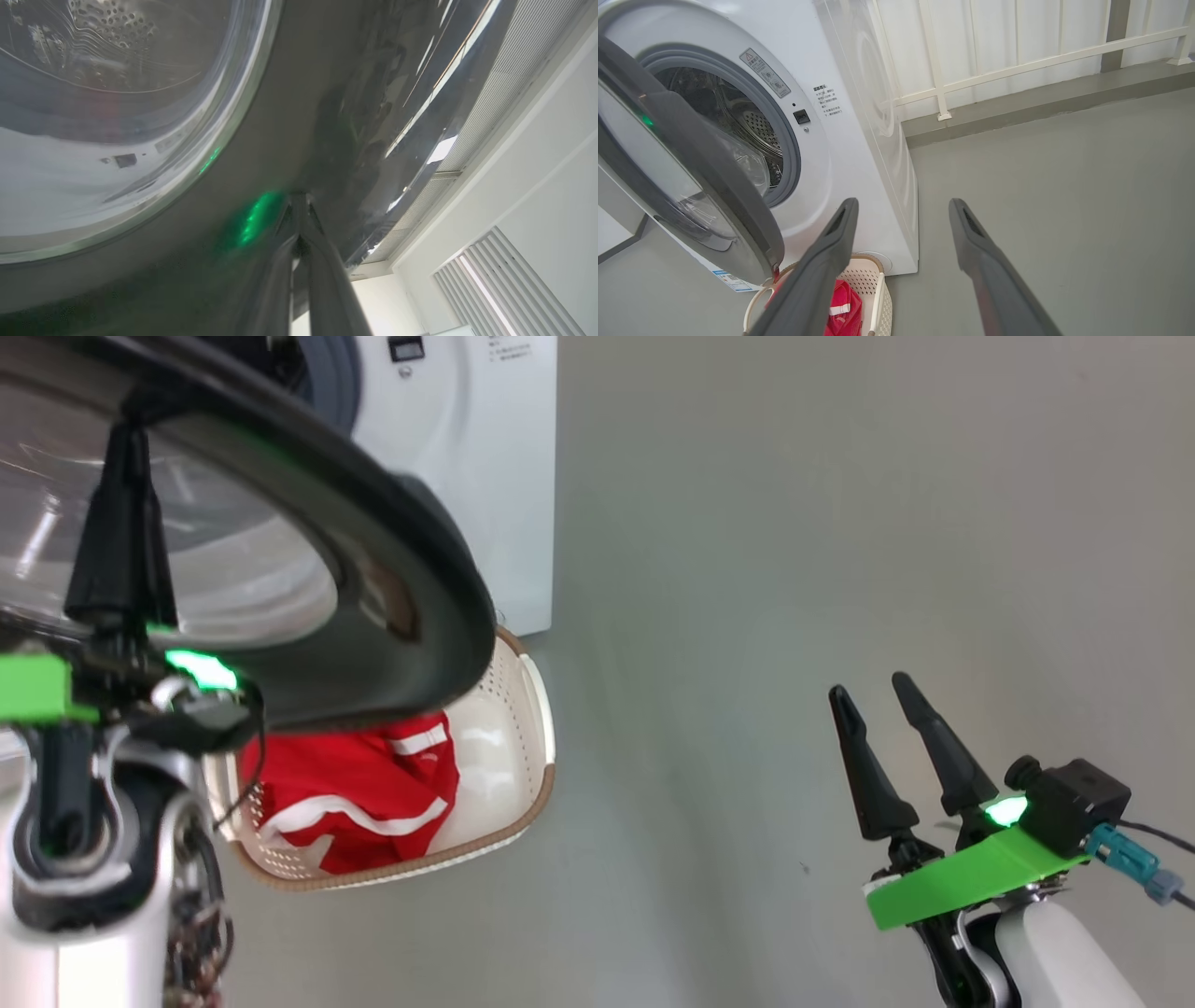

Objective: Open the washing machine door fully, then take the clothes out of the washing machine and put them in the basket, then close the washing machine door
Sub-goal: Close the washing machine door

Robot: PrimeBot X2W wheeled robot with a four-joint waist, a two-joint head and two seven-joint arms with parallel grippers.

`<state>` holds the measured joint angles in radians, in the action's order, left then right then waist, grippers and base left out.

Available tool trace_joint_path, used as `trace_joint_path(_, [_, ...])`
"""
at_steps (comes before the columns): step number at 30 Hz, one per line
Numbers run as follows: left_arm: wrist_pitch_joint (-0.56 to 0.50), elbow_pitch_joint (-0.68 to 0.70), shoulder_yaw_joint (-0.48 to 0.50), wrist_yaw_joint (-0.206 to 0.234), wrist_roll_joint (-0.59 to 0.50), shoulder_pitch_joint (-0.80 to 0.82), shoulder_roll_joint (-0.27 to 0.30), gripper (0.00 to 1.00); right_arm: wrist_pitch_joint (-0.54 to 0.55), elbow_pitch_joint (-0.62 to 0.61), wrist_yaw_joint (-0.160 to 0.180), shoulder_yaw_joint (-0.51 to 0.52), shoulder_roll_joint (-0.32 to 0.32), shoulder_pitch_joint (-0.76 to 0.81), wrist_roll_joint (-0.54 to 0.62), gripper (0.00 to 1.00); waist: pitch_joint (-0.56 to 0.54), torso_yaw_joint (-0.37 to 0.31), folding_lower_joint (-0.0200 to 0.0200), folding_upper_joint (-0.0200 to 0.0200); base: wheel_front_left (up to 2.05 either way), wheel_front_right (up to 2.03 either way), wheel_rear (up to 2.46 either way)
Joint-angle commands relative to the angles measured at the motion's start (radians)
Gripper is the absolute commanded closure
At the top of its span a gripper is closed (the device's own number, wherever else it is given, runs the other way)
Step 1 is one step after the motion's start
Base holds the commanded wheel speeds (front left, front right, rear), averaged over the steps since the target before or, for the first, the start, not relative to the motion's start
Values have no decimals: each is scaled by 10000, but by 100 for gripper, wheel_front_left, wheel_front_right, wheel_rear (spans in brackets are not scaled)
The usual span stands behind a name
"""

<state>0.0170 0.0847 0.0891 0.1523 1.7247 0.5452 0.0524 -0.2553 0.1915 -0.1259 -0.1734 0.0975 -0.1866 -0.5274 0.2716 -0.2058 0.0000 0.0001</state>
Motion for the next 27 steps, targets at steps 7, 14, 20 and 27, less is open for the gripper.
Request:
trace_joint_path(7, [-205, -912, 357, -329, 157, 1425, 468, 100, -65, -367, -48, -264, 28, -346, 121, 0, 395, -270, 0, -1, 0, 0, 0])
trace_joint_path(14, [-413, -1371, 304, -527, 116, 1916, 635, 100, -65, -429, -48, -258, -115, -301, 289, 0, 427, -298, 0, -1, 0, 0, 0])
trace_joint_path(20, [-850, -1194, 292, -869, 463, 1292, 545, 23, -65, -342, -48, -218, -154, -231, 324, 0, 72, -90, 0, -1, 0, 0, 0])
trace_joint_path(27, [-1258, -384, 567, -1204, 900, -469, 476, 0, -65, -203, -48, -267, -114, -15, 243, 0, -610, 386, 0, -1, 0, 0, 0])
